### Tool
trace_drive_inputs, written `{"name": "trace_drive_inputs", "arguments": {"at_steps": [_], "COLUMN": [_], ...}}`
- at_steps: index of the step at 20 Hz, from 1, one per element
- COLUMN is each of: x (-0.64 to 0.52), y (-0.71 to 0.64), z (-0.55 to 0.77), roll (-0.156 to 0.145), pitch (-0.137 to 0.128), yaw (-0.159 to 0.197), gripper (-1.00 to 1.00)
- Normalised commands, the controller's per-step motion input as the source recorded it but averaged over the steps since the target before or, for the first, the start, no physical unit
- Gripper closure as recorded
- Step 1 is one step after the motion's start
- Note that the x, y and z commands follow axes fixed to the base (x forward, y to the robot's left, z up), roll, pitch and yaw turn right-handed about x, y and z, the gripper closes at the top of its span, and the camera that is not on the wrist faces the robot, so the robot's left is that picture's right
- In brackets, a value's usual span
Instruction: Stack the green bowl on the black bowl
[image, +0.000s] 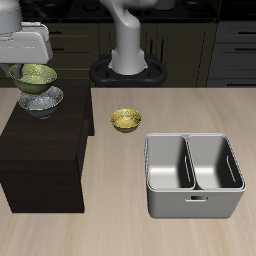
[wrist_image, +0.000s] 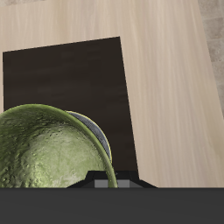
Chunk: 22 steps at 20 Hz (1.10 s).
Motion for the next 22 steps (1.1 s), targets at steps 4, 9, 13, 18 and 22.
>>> {"name": "trace_drive_inputs", "arguments": {"at_steps": [4, 9, 13, 18, 22], "x": [0.06, 0.05, 0.07, 0.08, 0.02], "y": [0.14, 0.02, 0.04, 0.01, -0.01], "z": [-0.14, -0.05, -0.13, -0.25, -0.22], "roll": [0.021, 0.003, 0.004, 0.003, -0.035], "pitch": [0.015, 0.010, 0.012, 0.030, 0.045], "yaw": [0.014, -0.006, 0.018, 0.012, 0.047], "gripper": [1.00, 1.00, 1.00, 1.00, 1.00]}}
